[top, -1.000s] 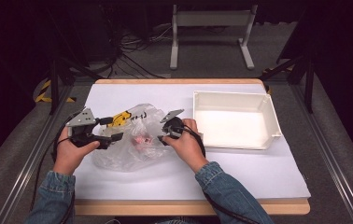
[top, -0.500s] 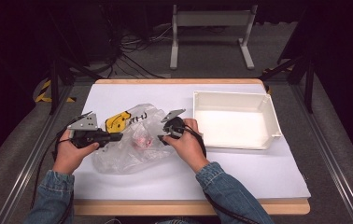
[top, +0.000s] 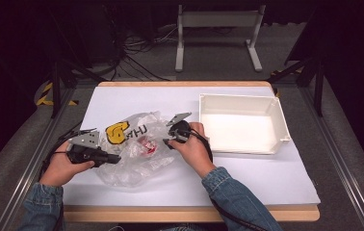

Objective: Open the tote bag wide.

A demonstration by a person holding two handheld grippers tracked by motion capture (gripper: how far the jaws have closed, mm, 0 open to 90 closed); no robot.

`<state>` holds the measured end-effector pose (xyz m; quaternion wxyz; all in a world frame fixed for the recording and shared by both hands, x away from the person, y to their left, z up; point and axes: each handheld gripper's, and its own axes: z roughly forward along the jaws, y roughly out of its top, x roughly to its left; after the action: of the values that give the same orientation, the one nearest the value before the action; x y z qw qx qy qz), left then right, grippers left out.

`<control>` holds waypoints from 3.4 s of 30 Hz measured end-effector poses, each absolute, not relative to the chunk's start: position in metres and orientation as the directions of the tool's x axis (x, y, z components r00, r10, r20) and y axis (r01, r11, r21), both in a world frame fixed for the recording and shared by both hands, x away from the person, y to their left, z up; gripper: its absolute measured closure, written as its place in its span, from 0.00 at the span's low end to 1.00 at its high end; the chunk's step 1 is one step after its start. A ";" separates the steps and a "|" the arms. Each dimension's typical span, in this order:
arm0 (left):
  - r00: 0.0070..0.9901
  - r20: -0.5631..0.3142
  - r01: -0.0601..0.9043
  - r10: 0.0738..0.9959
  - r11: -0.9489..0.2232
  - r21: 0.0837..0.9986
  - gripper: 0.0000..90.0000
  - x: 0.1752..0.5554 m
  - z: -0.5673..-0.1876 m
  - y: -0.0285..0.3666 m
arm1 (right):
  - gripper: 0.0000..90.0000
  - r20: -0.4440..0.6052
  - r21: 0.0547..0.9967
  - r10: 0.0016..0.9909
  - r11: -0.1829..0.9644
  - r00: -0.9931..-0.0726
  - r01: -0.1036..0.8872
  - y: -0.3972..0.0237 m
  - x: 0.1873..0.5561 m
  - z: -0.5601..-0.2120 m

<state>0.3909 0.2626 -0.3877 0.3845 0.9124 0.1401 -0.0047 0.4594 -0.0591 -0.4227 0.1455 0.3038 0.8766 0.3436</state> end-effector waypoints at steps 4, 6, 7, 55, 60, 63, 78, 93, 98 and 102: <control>0.953 -0.158 0.297 0.257 -0.709 0.640 1.00 0.395 -0.400 0.263 | 0.56 -0.048 0.691 0.637 0.578 -0.770 0.435 -0.060 0.460 -0.423; 0.949 -0.173 0.313 0.262 -0.729 0.609 1.00 0.396 -0.404 0.265 | 0.56 -0.049 0.691 0.638 0.577 -0.769 0.435 -0.061 0.460 -0.423; 0.948 -0.176 0.318 0.266 -0.744 0.588 1.00 0.396 -0.407 0.266 | 0.57 -0.050 0.690 0.638 0.578 -0.768 0.435 -0.061 0.460 -0.424; 0.884 -0.075 0.392 0.461 -0.646 0.655 1.00 0.412 -0.410 0.259 | 0.39 0.028 0.889 0.507 0.382 -0.862 0.254 -0.050 0.407 -0.342; 0.888 -0.071 0.385 0.454 -0.649 0.656 1.00 0.412 -0.410 0.257 | 0.27 0.035 0.863 0.532 0.410 -0.846 0.294 -0.037 0.423 -0.362; 0.888 -0.073 0.386 0.454 -0.648 0.657 1.00 0.412 -0.410 0.257 | 0.26 0.047 0.847 0.549 0.421 -0.835 0.325 -0.033 0.431 -0.372; 0.889 -0.071 0.382 0.453 -0.647 0.660 1.00 0.412 -0.410 0.256 | 0.90 0.068 0.788 0.535 0.489 -0.842 0.375 -0.027 0.441 -0.381; 0.880 -0.060 0.384 0.471 -0.633 0.672 1.00 0.413 -0.409 0.263 | 0.99 0.010 0.789 0.582 0.494 -0.813 0.364 -0.046 0.450 -0.375; 0.871 -0.062 0.399 0.487 -0.628 0.668 1.00 0.414 -0.412 0.267 | 0.99 0.002 0.774 0.619 0.496 -0.785 0.393 -0.054 0.458 -0.384; 0.866 -0.064 0.406 0.495 -0.622 0.669 1.00 0.416 -0.414 0.269 | 0.99 -0.010 0.762 0.638 0.503 -0.770 0.407 -0.057 0.462 -0.388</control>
<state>0.4156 0.2687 -0.4142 0.3549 0.8984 0.2507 0.0632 0.4621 -0.0567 -0.3882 0.1469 0.3056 0.8545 0.3936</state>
